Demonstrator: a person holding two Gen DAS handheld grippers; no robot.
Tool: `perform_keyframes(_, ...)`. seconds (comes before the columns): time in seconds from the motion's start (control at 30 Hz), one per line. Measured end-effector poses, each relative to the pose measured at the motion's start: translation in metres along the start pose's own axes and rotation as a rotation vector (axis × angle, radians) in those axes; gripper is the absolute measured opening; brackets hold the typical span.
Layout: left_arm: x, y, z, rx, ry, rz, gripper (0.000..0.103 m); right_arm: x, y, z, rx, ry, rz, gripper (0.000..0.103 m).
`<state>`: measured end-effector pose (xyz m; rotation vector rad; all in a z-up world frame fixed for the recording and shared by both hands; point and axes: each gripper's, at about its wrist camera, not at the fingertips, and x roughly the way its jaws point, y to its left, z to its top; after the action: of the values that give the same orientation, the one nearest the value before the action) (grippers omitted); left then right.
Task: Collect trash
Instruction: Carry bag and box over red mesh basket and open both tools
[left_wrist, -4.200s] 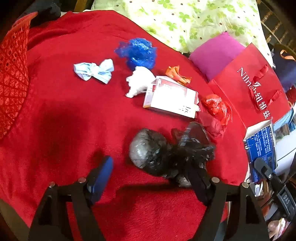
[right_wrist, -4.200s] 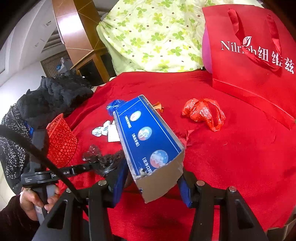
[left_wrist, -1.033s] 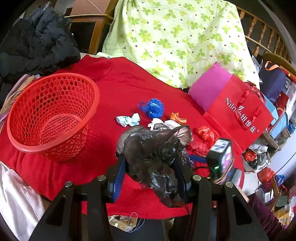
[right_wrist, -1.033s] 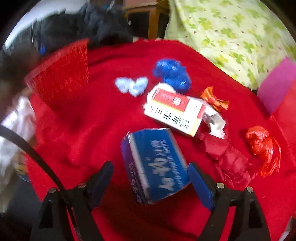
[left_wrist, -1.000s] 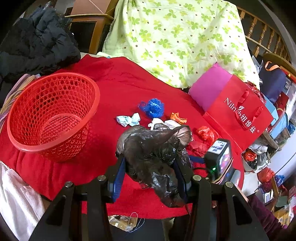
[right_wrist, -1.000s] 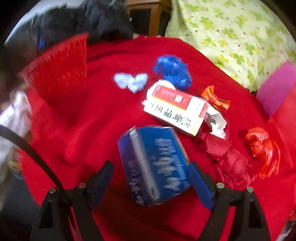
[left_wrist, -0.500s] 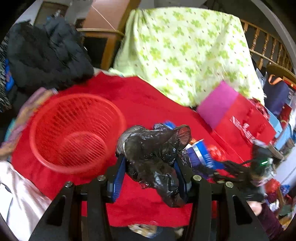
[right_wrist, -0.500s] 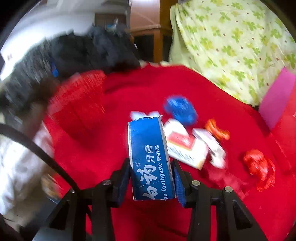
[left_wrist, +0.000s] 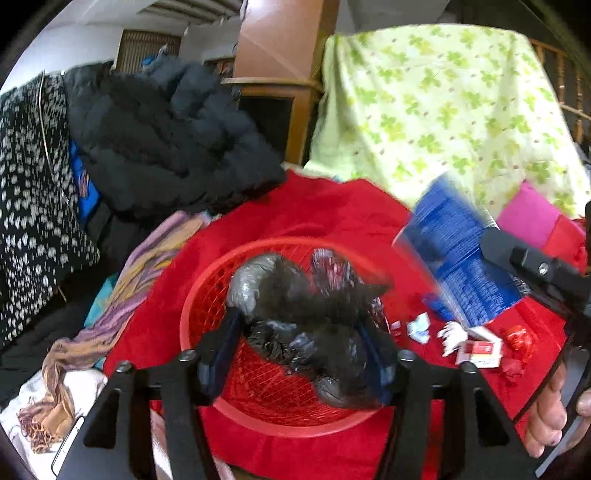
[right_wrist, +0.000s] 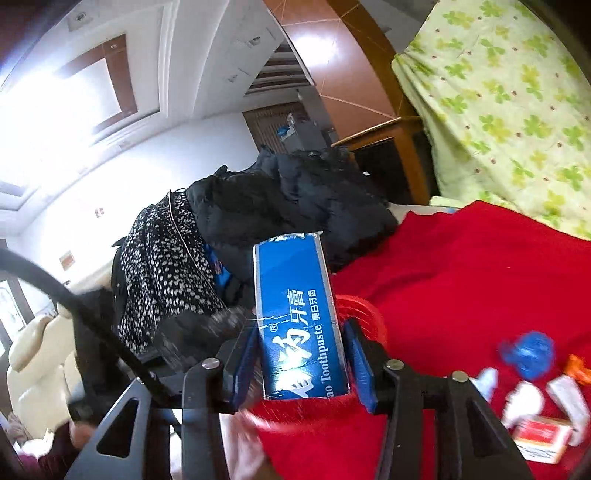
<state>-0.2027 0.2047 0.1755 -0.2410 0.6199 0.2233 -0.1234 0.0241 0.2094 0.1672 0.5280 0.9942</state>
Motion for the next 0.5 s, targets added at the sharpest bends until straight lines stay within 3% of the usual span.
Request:
perform_keyframes(0.03,0.006,0.004,-0.002,-0.013,0.016,0.009,0.070,0.014,0.001,0.001,0.009,0.018,-0.011,0.066)
perform_keyframes(0.07,0.008,0.005,-0.005,-0.020,0.025,0.007,0.072,0.026,-0.001,0.000,0.010,0.027,-0.025,0.069)
perform_keyframes(0.2,0.011,0.005,-0.014,-0.031,0.043,0.012,0.078,0.044,-0.010,-0.016,0.010,0.062,-0.073,0.069)
perform_keyframes(0.33,0.003,-0.009,-0.025,-0.014,0.033,-0.008,0.078,0.022,-0.024,-0.031,-0.017,0.060,-0.112,0.069)
perform_keyframes(0.5,-0.015,-0.053,-0.041,0.038,0.020,-0.085,0.079,-0.031,-0.039,-0.049,-0.041,0.026,-0.168,0.069)
